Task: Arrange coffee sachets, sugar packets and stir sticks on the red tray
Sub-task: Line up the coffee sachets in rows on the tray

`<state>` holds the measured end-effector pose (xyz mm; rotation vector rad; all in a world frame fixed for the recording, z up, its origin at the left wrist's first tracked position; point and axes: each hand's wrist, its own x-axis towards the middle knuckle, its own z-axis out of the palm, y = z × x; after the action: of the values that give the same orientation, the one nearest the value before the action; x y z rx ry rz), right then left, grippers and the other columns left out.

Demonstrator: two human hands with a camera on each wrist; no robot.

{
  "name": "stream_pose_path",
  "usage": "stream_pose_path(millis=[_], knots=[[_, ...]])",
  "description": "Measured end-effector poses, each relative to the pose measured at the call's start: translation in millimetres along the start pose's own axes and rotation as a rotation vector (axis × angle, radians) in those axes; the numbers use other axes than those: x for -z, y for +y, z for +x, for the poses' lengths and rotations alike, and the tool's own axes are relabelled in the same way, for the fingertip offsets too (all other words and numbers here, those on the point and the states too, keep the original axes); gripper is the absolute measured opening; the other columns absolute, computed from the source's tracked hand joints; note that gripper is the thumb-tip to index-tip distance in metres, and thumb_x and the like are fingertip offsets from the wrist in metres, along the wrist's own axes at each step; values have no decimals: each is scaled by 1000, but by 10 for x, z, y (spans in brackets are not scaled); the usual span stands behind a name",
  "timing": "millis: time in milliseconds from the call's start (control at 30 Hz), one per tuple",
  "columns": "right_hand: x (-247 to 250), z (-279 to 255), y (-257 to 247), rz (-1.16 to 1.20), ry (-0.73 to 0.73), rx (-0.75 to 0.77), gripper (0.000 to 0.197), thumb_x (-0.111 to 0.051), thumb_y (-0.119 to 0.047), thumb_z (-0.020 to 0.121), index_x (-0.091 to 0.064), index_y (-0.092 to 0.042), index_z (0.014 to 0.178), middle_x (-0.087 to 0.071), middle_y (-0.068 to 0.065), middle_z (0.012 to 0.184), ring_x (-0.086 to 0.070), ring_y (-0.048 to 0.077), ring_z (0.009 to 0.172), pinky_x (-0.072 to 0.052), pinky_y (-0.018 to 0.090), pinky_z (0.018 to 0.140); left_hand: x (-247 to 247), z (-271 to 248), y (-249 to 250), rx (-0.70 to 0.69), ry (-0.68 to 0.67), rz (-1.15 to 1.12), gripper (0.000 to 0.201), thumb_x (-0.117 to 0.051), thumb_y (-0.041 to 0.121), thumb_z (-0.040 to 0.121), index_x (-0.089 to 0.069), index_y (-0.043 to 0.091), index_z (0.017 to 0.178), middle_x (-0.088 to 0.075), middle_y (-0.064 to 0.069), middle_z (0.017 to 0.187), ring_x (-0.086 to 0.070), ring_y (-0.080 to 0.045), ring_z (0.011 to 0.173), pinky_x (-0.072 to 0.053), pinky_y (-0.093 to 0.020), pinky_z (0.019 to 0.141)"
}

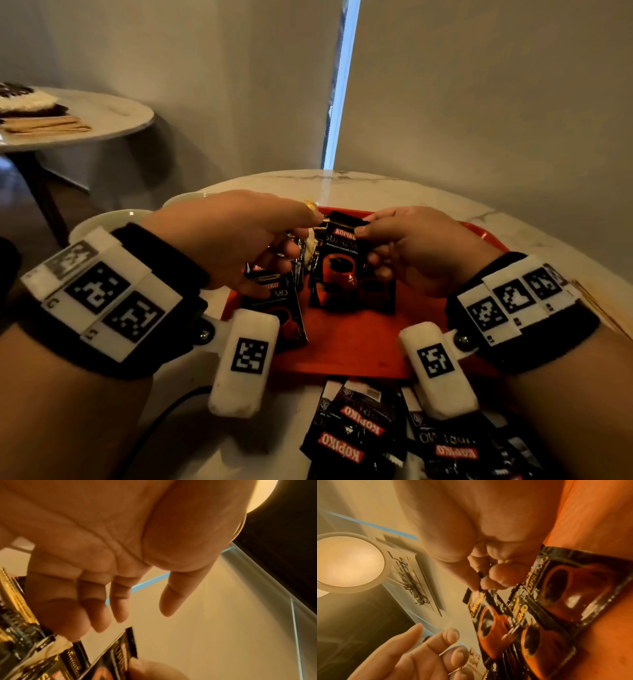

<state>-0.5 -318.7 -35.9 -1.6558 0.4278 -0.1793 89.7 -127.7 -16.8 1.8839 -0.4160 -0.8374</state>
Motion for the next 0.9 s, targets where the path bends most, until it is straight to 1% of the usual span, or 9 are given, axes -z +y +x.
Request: stream_pose_path(millis=[67, 100, 233, 333, 433, 567, 700, 800, 900], knots=[[5, 17, 27, -34, 4, -37, 10, -60, 2, 92, -59, -7, 96, -56, 7, 60, -48, 13, 45, -36, 23, 36, 19, -2, -11, 23, -42, 17, 27, -62, 46, 89, -63, 20, 95, -60, 0, 75, -58, -18, 76, -52, -45, 79], [5, 20, 32, -59, -8, -48, 11, -61, 3, 92, -60, -7, 96, -56, 7, 62, -48, 13, 45, -36, 23, 36, 21, -5, -20, 25, -44, 24, 26, -62, 45, 88, -63, 20, 95, -60, -1, 76, -58, -19, 77, -52, -45, 81], [-2, 22, 51, -159, -63, -85, 12, -62, 3, 91, -62, -8, 97, -60, 12, 72, -50, 13, 48, -36, 24, 37, 18, 13, -50, 40, -41, 72, 26, -61, 46, 86, -63, 21, 82, -61, -2, 74, -57, -18, 69, -49, -39, 73], [-16, 21, 68, -182, -84, -111, 12, -63, 2, 91, -64, -9, 96, -61, 17, 84, -52, 16, 53, -38, 24, 38, -15, 54, -69, 63, -1, 131, 29, -60, 49, 84, -62, 24, 70, -62, 2, 66, -57, -17, 68, -47, -34, 68], [-21, 24, 80, -199, -85, -124, 12, -63, 2, 91, -65, -8, 97, -63, 17, 86, -54, 16, 53, -39, 24, 39, -48, 78, -78, 55, 18, 159, 30, -58, 48, 88, -60, 23, 71, -62, 3, 63, -57, -16, 67, -44, -32, 68], [-28, 11, 82, -195, -80, -135, 13, -62, 4, 91, -66, -5, 99, -64, 17, 84, -58, 16, 51, -42, 25, 40, -71, 72, -66, -5, 26, 158, 30, -55, 45, 91, -59, 21, 73, -62, 1, 64, -56, -16, 64, -40, -29, 63], [-27, 4, 73, -213, -74, -123, 11, -62, 4, 91, -66, -4, 97, -61, 22, 89, -62, 20, 54, -47, 27, 43, -96, 83, -61, -30, 47, 157, 29, -55, 44, 91, -58, 21, 74, -62, 3, 59, -55, -13, 58, -38, -28, 59], [-22, 9, 50, -258, -80, -119, 8, -64, 0, 92, -67, -5, 97, -61, 24, 93, -65, 22, 58, -49, 29, 45, -93, 101, -57, -29, 59, 159, 29, -56, 45, 90, -59, 21, 75, -62, 5, 57, -55, -12, 55, -37, -27, 57], [-29, -3, 23, -313, -84, -112, 5, -66, -5, 92, -68, -6, 97, -63, 21, 92, -67, 24, 61, -49, 30, 47, -100, 96, -63, -32, 37, 145, 28, -56, 43, 91, -58, 21, 74, -62, 4, 58, -54, -13, 56, -37, -27, 59]])
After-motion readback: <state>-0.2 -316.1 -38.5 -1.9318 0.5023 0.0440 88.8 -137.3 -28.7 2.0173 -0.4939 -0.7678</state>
